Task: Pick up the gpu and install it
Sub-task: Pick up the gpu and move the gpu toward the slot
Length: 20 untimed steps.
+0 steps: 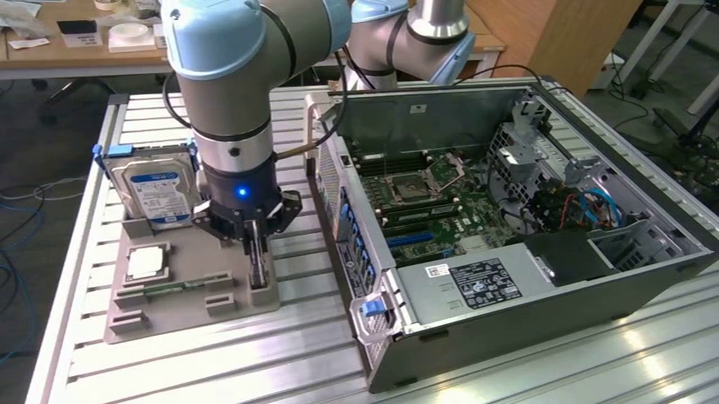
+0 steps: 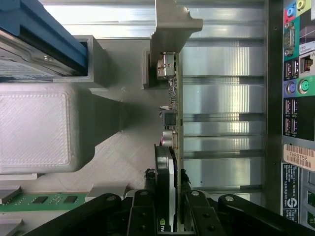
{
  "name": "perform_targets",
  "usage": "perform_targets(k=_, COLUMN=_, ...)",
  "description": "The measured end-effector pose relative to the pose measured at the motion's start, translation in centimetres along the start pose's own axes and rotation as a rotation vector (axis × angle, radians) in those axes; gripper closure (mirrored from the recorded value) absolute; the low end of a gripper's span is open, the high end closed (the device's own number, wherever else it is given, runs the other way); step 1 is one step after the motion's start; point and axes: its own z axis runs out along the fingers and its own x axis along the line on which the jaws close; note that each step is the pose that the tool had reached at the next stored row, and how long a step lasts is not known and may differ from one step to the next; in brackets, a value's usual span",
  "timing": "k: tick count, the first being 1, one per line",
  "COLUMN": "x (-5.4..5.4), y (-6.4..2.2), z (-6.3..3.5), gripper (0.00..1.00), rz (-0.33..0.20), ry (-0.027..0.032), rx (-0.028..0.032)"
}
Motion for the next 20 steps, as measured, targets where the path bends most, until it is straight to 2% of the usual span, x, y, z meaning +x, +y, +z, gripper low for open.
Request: perform_targets(k=20, x=0.0, y=0.05, z=-1.79, gripper=0.72, rz=0.000, ry=0.0002, rx=-0.0001)
